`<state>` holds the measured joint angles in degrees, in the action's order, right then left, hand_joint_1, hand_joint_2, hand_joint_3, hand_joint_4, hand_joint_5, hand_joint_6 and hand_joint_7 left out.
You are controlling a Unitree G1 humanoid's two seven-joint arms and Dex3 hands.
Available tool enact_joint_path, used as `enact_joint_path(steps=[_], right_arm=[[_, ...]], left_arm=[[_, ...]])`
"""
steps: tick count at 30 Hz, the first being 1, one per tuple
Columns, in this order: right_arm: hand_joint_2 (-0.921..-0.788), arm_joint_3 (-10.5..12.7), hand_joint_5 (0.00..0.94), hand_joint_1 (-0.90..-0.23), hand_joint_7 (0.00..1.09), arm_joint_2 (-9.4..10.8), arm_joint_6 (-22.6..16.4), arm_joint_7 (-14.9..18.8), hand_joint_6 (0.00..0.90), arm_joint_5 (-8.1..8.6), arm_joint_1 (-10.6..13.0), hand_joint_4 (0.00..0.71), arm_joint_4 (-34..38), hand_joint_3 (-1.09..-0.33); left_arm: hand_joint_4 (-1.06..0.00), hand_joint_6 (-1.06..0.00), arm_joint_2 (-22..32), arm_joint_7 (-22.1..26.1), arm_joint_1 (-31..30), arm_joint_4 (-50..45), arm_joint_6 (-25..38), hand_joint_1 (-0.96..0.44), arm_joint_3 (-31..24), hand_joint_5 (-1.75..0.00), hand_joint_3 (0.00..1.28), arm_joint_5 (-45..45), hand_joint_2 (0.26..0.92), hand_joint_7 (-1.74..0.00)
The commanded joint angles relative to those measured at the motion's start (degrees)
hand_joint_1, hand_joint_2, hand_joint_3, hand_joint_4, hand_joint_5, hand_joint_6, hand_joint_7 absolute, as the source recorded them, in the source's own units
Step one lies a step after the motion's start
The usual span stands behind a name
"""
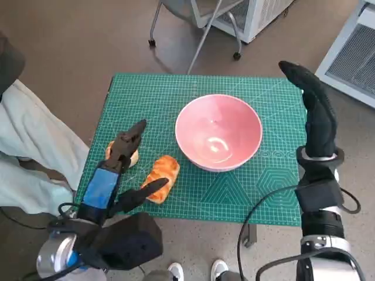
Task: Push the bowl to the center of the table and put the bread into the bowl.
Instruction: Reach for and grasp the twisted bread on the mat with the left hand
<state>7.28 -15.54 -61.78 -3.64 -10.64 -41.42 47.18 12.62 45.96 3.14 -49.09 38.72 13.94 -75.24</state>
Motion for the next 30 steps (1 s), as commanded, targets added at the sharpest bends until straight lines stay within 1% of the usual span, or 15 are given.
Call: enact_joint_path(steps=[1, 6, 12, 17, 24, 30], right_arm=[[-0.921, -0.87, 0.003, -0.598, 0.73, 0.23, 1.33, -1.22, 0.079, -1.03, 1.88, 0.329, -0.64, -0.767], [-0.921, -1.5, 0.002, -0.592, 0.74, 0.39, 2.11, -2.3, 0.072, -1.76, 2.26, 0.327, -1.51, -0.77], [-0.921, -2.05, 0.001, -0.598, 0.75, 0.52, 2.7, -3.18, 0.063, -1.95, 2.69, 0.325, -2.05, -0.772], [-0.921, -2.32, 0.0, -0.595, 0.77, 0.7, 3.25, -3.45, 0.057, -1.6, 2.92, 0.323, -2.43, -0.78], [-0.921, -2.56, 0.0, -0.611, 0.78, 1.15, 3.95, -3.75, 0.049, -1.32, 3.43, 0.318, -3.37, -0.785], [-0.921, -2.74, 0.0, -0.612, 0.79, 1.45, 4.4, -3.54, 0.046, -0.43, 3.81, 0.318, -3.9, -0.783]], left_arm=[[-0.25, -0.21, -1.58, 2.43, -1.02, 1.37, -2.35, -0.63, -0.18, -0.03, 0.0, -2.76, 0.919, -0.24], [-0.26, -0.22, -3.09, 3.72, -1.42, 2.96, -4.29, -0.63, -0.85, -0.02, 0.0, -4.23, 0.921, -0.21], [-0.27, -0.23, -4.7, 4.82, -1.26, 5.2, -6.0, -0.63, -1.43, -0.02, 0.0, -6.04, 0.918, -0.19], [-0.27, -0.24, -5.84, 4.98, -0.95, 7.58, -7.2, -0.62, -1.76, -0.02, 0.0, -7.9, 0.908, -0.18], [-0.26, -0.25, -7.29, 4.14, -0.6, 11.57, -8.55, -0.62, -1.73, -0.01, 0.0, -10.71, 0.899, -0.16], [-0.27, -0.26, -7.9, 3.42, -0.53, 14.51, -9.45, -0.62, -1.64, -0.01, 0.0, -12.68, 0.9, -0.15]])
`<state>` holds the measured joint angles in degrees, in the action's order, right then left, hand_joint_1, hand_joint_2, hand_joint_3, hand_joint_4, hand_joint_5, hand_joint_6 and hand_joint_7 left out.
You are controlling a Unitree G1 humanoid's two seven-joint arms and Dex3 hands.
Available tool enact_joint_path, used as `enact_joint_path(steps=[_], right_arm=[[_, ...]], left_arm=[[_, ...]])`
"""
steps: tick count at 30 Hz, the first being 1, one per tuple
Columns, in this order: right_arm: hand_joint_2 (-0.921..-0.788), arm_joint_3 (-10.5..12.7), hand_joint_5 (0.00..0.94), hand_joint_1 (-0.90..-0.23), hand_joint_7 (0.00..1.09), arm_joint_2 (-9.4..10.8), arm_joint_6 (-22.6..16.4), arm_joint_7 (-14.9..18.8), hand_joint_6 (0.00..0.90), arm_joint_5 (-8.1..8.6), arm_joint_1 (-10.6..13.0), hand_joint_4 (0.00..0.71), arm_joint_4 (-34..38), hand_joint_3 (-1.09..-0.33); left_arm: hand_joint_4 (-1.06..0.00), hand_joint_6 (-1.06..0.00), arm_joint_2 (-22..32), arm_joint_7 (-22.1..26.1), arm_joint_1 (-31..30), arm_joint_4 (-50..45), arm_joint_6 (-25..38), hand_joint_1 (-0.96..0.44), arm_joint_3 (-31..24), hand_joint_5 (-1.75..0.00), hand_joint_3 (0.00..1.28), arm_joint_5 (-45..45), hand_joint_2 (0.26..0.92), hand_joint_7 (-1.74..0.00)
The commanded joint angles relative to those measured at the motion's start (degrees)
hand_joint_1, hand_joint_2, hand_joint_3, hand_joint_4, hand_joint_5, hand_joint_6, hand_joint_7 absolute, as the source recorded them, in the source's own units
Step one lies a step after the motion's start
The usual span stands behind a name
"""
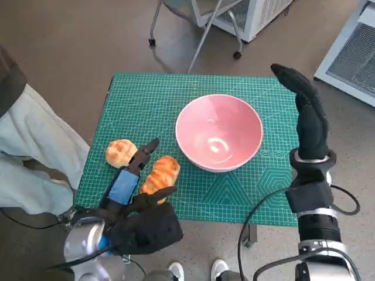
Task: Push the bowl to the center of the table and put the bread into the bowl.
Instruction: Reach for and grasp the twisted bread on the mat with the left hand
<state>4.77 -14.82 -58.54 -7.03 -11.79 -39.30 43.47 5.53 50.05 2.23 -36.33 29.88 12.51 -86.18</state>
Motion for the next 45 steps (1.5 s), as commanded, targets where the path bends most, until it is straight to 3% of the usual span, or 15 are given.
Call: enact_joint_path(steps=[1, 8, 20, 26, 27, 28, 30, 32, 33, 35, 38, 41, 45], right_arm=[[-0.921, -0.26, 0.0, -0.612, 0.79, 0.77, 1.22, -0.09, 0.045, 0.9, 1.74, 0.318, -0.23, -0.783], [-0.921, -0.33, 0.001, -0.581, 0.79, 0.95, 1.48, -0.06, 0.042, 1.39, 2.07, 0.319, -0.52, -0.778], [-0.921, -0.33, 0.006, -0.584, 0.78, 1.29, 2.25, 0.0, 0.053, 1.93, 1.93, 0.33, -0.74, -0.77], [-0.921, -0.39, 0.006, -0.59, 0.77, 1.43, 2.71, 0.26, 0.057, 2.28, 1.93, 0.331, -1.27, -0.769], [-0.921, -0.41, 0.006, -0.59, 0.77, 1.45, 2.77, 0.29, 0.058, 2.32, 1.94, 0.331, -1.38, -0.769], [-0.921, -0.42, 0.006, -0.591, 0.77, 1.46, 2.8, 0.31, 0.058, 2.34, 1.94, 0.331, -1.47, -0.768], [-0.921, -0.45, 0.006, -0.59, 0.77, 1.46, 2.84, 0.31, 0.06, 2.34, 1.94, 0.331, -1.57, -0.768], [-0.921, -0.46, 0.006, -0.591, 0.77, 1.46, 2.83, 0.3, 0.06, 2.34, 1.94, 0.331, -1.59, -0.768], [-0.921, -0.47, 0.006, -0.592, 0.77, 1.46, 2.82, 0.29, 0.061, 2.34, 1.94, 0.331, -1.59, -0.768], [-0.921, -0.5, 0.006, -0.601, 0.76, 1.48, 2.76, 0.28, 0.062, 2.34, 1.93, 0.332, -1.55, -0.767], [-0.921, -0.51, 0.005, -0.608, 0.76, 1.51, 2.62, 0.33, 0.063, 2.44, 1.9, 0.332, -1.45, -0.767], [-0.921, -0.51, 0.005, -0.604, 0.76, 1.51, 2.48, 0.52, 0.064, 2.75, 1.75, 0.332, -1.12, -0.769], [-0.921, -0.57, 0.005, -0.595, 0.76, 1.6, 2.4, 0.67, 0.065, 3.11, 1.56, 0.332, -0.76, -0.771]], left_arm=[[-0.27, -0.26, -0.92, -0.79, 0.44, 2.26, -0.73, -0.62, -0.24, -0.01, 0.0, -2.08, 0.9, -0.15], [-0.3, -0.28, -1.14, -1.69, 0.66, 5.11, -1.34, -0.61, -0.76, -0.03, 0.0, -3.24, 0.902, -0.14], [-0.32, -0.29, -1.8, -2.85, 0.54, 9.44, -1.41, -0.58, -0.65, -0.03, 0.0, -3.69, 0.902, -0.13], [-0.38, -0.33, -1.76, -5.05, 1.38, 13.04, -1.39, -0.4, -0.91, -0.07, 0.0, -1.82, 0.875, -0.14], [-0.39, -0.35, -1.69, -5.44, 1.56, 13.65, -1.38, -0.36, -1.0, -0.12, 0.0, -1.37, 0.871, -0.14], [-0.35, -0.37, -1.59, -5.99, 1.78, 14.44, -1.41, -0.3, -1.18, -0.29, 0.0, -0.62, 0.863, -0.15], [-0.26, -0.41, -1.28, -7.18, 2.08, 15.85, -1.52, -0.15, -1.5, -0.83, 0.0, 0.92, 0.854, -0.19], [-0.37, -0.42, -0.86, -8.69, 2.27, 17.36, -1.72, 0.09, -1.83, -1.13, 0.12, 2.7, 0.887, -0.23], [-0.39, -0.43, -0.64, -9.38, 2.34, 17.98, -1.77, 0.15, -1.94, -1.23, 0.25, 3.49, 0.84, -0.23], [-0.43, -0.44, -0.12, -11.07, 2.28, 19.06, -2.08, 0.31, -2.02, -1.52, 0.7, 5.09, 0.656, -0.26], [-0.46, -0.47, 0.77, -13.66, 2.18, 20.71, -2.65, 0.39, -1.9, -1.67, 0.97, 7.38, 0.537, -0.31], [-0.48, -0.48, 1.7, -15.91, 2.2, 22.39, -3.07, 0.41, -1.53, -1.72, 1.07, 9.2, 0.486, -0.5], [-0.49, -0.45, 2.9, -19.14, 2.5, 25.38, -3.75, 0.42, -0.87, -1.73, 1.08, 11.13, 0.481, -0.75]])
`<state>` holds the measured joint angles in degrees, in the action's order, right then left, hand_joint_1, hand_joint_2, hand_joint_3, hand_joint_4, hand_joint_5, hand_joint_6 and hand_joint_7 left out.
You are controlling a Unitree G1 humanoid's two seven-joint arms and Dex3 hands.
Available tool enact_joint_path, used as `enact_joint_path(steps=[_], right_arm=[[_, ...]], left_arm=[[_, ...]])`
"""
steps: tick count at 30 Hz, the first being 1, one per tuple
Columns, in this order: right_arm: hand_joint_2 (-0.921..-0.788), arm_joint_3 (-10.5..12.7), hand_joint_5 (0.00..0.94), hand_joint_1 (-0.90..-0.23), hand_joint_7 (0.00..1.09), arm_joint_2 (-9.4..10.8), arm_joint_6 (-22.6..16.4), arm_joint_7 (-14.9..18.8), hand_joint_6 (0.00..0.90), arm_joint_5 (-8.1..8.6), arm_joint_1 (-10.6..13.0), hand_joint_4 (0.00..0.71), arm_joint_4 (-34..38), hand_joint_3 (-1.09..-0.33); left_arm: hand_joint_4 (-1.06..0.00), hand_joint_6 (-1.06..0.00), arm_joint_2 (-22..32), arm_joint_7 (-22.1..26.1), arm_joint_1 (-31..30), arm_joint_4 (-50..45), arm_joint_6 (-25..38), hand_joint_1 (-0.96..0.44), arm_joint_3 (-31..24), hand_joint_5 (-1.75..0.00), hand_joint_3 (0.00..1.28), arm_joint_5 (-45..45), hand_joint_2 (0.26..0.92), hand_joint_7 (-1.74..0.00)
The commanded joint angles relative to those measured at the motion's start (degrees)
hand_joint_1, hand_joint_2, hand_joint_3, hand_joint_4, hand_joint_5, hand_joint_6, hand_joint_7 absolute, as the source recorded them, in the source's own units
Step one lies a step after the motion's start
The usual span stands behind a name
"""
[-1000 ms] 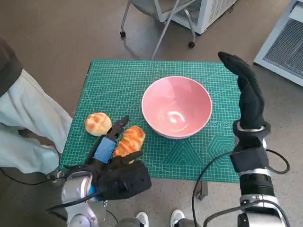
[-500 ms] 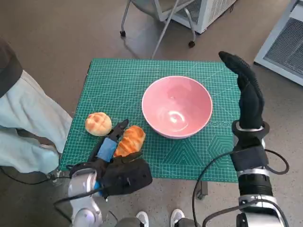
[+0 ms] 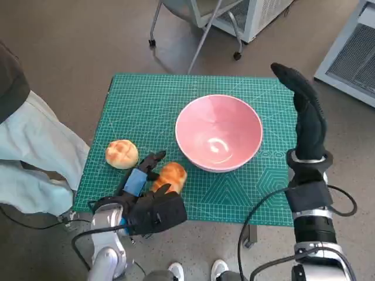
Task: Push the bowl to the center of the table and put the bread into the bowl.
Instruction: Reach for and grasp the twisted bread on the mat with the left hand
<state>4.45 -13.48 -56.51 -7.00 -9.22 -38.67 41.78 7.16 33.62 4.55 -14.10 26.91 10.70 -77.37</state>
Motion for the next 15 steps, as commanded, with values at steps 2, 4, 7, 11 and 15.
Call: enact_joint_path(steps=[2, 4, 7, 11, 15], right_arm=[[-0.921, -0.25, 0.005, -0.594, 0.76, 0.33, 0.4, 0.75, 0.067, 0.78, 0.86, 0.332, 0.99, -0.772], [-0.921, -0.22, 0.005, -0.597, 0.76, 0.45, 0.37, 0.95, 0.068, 1.14, 0.82, 0.332, 1.15, -0.771], [-0.921, -0.22, 0.004, -0.606, 0.76, 0.66, 0.15, 1.41, 0.07, 1.84, 0.73, 0.332, 1.55, -0.768], [-0.921, -0.21, 0.004, -0.616, 0.75, 1.02, -0.27, 2.07, 0.075, 2.82, 0.73, 0.333, 1.86, -0.765], [-0.921, -0.18, 0.004, -0.62, 0.75, 1.23, -0.8, 2.71, 0.078, 3.78, 0.65, 0.333, 2.49, -0.759]], left_arm=[[-0.5, -0.44, 1.85, -4.39, 0.42, 4.79, -0.95, 0.42, 1.32, -1.7, 1.04, 3.11, 0.497, -0.83], [-0.5, -0.45, 2.45, -6.02, 0.72, 6.29, -1.09, 0.41, 1.67, -1.68, 1.01, 3.9, 0.509, -0.86], [-0.52, -0.46, 3.41, -8.55, 1.21, 8.38, -1.31, 0.41, 2.09, -1.64, 0.96, 5.08, 0.526, -0.89], [-0.52, -0.49, 4.88, -11.73, 1.63, 10.35, -1.88, 0.17, 2.59, -1.51, 0.76, 6.52, 0.616, -1.21], [-0.51, -0.51, 6.18, -14.69, 1.79, 11.41, -2.4, 0.05, 2.96, -1.46, 0.69, 8.07, 0.651, -1.36]])
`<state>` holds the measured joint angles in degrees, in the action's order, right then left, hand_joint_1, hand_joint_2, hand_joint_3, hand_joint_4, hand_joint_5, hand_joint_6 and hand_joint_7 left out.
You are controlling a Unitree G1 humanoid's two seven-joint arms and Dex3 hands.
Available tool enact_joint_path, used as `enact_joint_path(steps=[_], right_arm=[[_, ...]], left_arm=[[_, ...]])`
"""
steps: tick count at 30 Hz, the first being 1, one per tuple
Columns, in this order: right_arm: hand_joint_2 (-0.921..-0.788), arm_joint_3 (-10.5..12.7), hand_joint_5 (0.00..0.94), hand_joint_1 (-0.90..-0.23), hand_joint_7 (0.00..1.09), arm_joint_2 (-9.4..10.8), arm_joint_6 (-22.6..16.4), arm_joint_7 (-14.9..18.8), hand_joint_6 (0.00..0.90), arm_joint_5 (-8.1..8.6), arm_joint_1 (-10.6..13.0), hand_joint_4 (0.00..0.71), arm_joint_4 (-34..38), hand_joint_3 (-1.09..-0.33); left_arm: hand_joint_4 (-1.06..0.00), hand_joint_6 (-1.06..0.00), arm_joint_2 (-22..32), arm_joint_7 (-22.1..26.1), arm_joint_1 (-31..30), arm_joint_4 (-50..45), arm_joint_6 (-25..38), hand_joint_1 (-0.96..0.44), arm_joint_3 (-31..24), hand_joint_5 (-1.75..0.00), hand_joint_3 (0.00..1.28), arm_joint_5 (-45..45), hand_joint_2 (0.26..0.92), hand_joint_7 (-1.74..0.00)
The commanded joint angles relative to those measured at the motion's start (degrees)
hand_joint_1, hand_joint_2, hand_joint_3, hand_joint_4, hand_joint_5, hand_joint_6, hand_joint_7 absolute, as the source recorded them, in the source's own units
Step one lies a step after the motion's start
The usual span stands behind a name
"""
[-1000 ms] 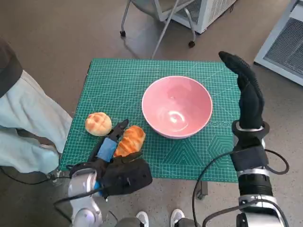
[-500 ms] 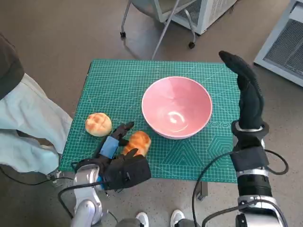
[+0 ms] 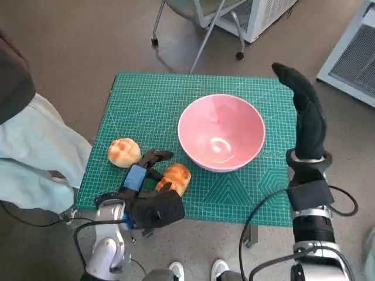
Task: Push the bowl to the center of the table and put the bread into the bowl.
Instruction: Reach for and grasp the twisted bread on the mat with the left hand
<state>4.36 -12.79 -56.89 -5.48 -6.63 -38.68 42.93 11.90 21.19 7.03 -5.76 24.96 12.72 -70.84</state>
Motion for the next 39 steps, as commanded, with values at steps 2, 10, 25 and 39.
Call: enact_joint_path(steps=[2, 10, 25, 39], right_arm=[[-0.921, -0.04, 0.004, -0.621, 0.75, 0.66, -0.69, 1.49, 0.079, 1.56, 0.61, 0.333, 1.64, -0.754], [-0.921, -0.11, 0.003, -0.62, 0.75, 0.9, -1.03, 2.06, 0.083, 2.2, 0.65, 0.333, 1.79, -0.748], [-0.921, -0.27, 0.004, -0.608, 0.75, 1.03, -0.63, 1.97, 0.084, 1.65, 1.11, 0.336, 1.24, -0.753], [-0.921, -0.2, 0.005, -0.593, 0.77, 0.75, -0.22, 1.85, 0.077, 1.31, 1.49, 0.34, 0.6, -0.761]], left_arm=[[-0.52, -0.52, 1.92, -3.59, -0.63, 3.37, -0.55, 0.02, 1.05, -1.44, 0.67, 2.29, 0.655, -1.38], [-0.53, -0.58, 3.43, -8.44, -0.9, 3.36, -1.46, 0.01, 0.94, -1.55, 0.76, 5.32, 0.59, -1.28], [-0.66, -0.71, 5.72, -12.75, -1.29, 0.34, -3.05, 0.01, -0.57, -1.49, 0.67, 10.93, 0.584, -1.01], [-0.78, -0.73, 8.04, -13.61, -3.11, -9.1, -5.09, 0.01, -4.53, -1.27, 0.43, 16.34, 0.687, -0.95]])
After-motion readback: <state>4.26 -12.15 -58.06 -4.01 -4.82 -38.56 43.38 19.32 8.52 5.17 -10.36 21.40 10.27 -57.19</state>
